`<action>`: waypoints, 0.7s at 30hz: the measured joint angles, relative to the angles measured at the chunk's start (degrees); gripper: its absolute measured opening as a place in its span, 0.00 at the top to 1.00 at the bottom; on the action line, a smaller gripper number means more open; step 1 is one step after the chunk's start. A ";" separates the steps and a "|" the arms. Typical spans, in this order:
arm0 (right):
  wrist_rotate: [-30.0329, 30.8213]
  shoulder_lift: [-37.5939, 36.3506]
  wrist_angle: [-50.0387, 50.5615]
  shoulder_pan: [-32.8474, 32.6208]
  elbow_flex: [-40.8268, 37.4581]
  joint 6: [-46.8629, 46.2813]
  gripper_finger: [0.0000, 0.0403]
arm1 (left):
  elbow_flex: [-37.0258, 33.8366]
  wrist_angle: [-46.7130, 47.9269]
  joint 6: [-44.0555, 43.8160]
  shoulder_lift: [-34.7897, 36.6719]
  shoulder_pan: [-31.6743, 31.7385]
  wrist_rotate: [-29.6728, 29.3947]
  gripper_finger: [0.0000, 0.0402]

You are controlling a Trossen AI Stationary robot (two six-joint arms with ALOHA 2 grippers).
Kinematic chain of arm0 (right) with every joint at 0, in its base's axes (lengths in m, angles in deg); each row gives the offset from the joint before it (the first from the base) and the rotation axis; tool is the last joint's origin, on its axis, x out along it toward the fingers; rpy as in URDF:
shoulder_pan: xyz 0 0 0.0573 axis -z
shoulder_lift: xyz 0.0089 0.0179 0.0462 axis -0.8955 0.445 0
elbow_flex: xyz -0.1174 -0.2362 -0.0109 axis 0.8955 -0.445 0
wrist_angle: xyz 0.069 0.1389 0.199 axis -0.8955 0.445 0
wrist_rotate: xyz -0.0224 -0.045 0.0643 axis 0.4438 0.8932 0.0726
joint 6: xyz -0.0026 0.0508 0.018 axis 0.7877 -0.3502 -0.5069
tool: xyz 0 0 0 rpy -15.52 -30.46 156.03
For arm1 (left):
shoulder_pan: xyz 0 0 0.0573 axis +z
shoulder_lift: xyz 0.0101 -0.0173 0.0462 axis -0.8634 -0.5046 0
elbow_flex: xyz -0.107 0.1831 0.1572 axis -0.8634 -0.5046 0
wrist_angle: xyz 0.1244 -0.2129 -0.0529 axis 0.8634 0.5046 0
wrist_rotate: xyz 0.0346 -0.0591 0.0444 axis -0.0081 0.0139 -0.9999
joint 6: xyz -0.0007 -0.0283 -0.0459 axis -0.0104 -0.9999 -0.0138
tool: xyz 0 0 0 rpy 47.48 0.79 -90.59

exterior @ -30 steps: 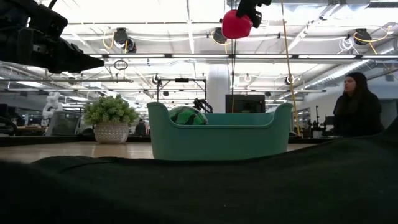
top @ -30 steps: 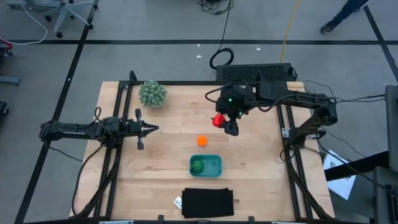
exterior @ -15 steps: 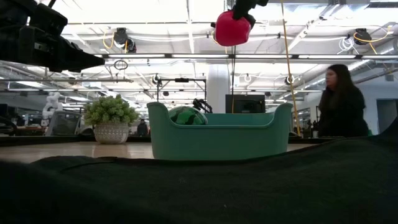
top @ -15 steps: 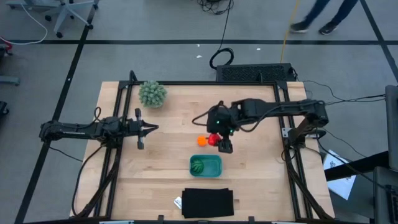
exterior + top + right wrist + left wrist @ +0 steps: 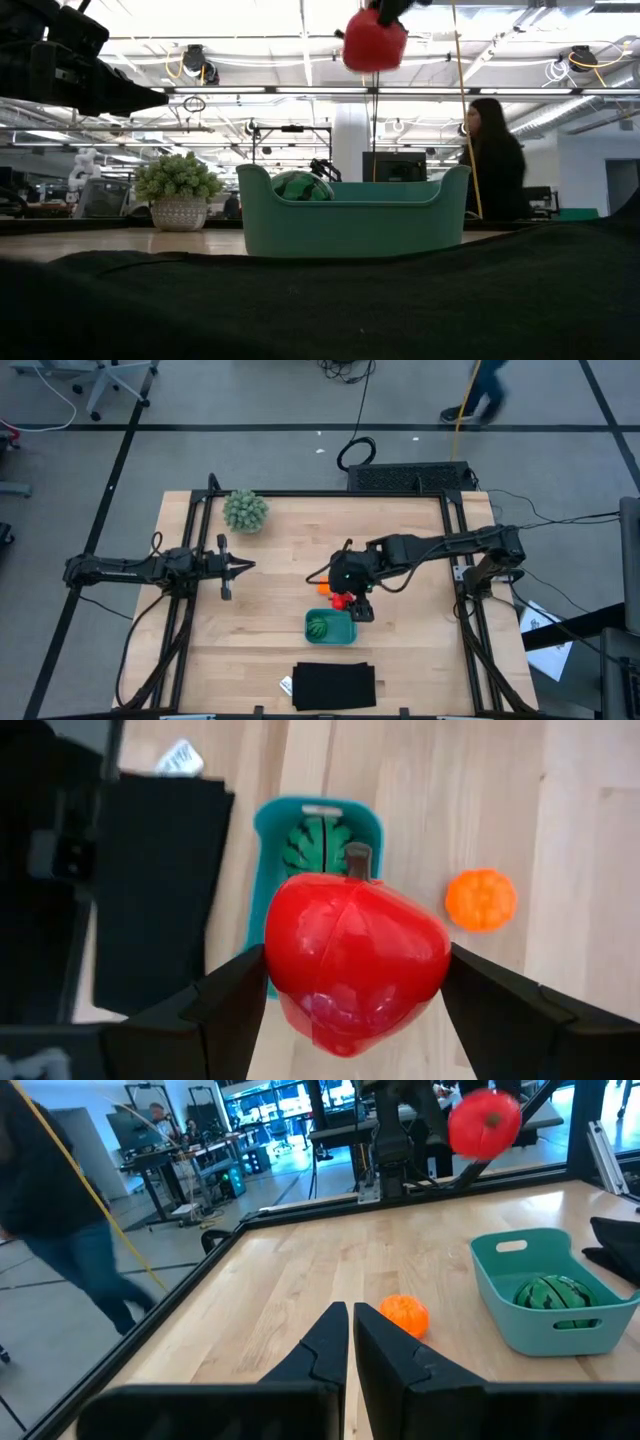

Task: Pick and placing Produce into tupperware
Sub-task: Put the apple into the blue bin

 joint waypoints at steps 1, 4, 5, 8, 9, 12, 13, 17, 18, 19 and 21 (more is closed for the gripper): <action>0.01 0.50 -0.18 -0.20 -0.24 0.72 0.34 | 0.00 0.07 -0.02 -0.01 0.00 0.00 0.94; 0.05 1.98 -0.19 -0.59 -0.51 2.10 0.34 | 0.00 0.16 -0.05 0.00 0.00 0.02 0.94; 0.03 2.40 -0.29 -0.63 -0.64 2.12 0.34 | 0.00 0.20 -0.05 0.00 -0.01 0.02 0.94; -0.14 3.14 -2.08 -0.80 -1.70 2.47 0.34 | 0.00 0.20 -0.05 -0.02 0.01 0.03 0.94; -0.15 3.14 -2.67 -0.93 -2.51 2.64 0.34 | 0.00 0.19 -0.05 0.00 0.00 0.03 0.94; -0.30 3.08 -6.22 -0.98 -5.29 2.91 0.34 | 0.00 0.42 -0.05 0.00 -0.01 0.05 0.94; -0.38 3.14 -6.66 -1.00 -6.04 2.94 0.34 | 0.00 0.47 -0.05 -0.02 -0.01 0.04 0.94; -2.78 3.10 -10.83 -1.00 -9.97 4.08 0.34 | 0.00 1.33 -0.03 -0.02 0.00 0.07 0.94; -2.95 3.12 -11.43 -1.00 -10.87 4.37 0.34 | 0.00 1.37 -0.03 0.00 0.00 0.07 0.94; -2.96 3.12 -12.05 -1.01 -11.68 4.62 0.34 | 0.00 1.46 0.02 0.00 0.00 0.07 0.94; -2.99 3.12 -14.13 -1.17 -12.96 4.99 0.34 | 0.00 1.57 0.08 -0.02 0.00 0.07 0.94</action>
